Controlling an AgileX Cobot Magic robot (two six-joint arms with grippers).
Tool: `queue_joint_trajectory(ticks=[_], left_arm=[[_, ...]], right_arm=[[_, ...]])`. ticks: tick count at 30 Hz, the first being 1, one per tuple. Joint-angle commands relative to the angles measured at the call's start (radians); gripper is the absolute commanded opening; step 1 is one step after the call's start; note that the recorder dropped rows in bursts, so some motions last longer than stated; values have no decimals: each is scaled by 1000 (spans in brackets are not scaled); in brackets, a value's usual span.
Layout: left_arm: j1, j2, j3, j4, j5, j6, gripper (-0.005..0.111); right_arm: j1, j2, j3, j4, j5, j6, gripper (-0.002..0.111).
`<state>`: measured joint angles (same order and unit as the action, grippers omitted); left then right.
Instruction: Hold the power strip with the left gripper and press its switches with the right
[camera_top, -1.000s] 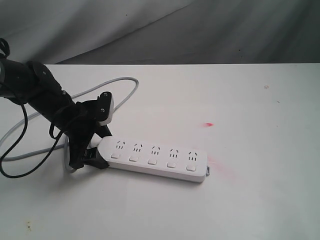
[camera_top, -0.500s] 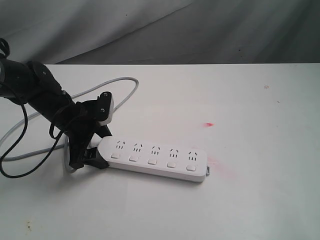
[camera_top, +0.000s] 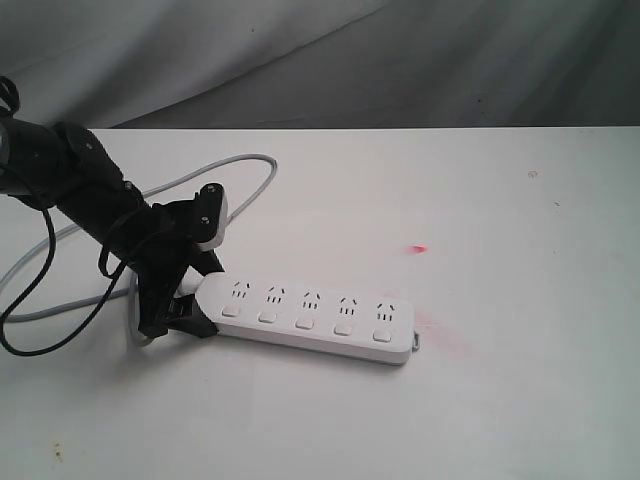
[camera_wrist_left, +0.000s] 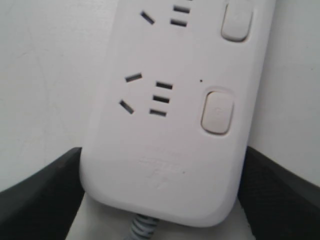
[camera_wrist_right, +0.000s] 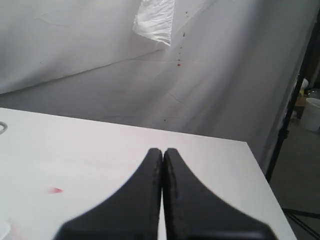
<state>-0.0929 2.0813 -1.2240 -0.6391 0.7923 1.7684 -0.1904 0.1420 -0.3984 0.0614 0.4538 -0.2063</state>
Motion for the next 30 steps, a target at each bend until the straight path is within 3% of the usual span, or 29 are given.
queue_joint_trajectory(ticks=[1, 7, 20, 25, 30], left_arm=[[-5, 3, -4, -10, -11, -12, 73], [-5, 3, -4, -10, -11, -8, 73], [-5, 3, -4, -10, -11, -10, 73], [-5, 3, -4, -10, -11, -10, 73], [-5, 3, -4, -10, -11, -8, 73]], right_arm=[[-7, 151, -160, 39, 62, 5, 0], [87, 324, -268, 89, 171, 5, 0], [396, 644, -275, 144, 199, -8, 0], [519, 845, -279, 271, 109, -191, 0], [554, 1065, -360, 417, 31, -430, 0]])
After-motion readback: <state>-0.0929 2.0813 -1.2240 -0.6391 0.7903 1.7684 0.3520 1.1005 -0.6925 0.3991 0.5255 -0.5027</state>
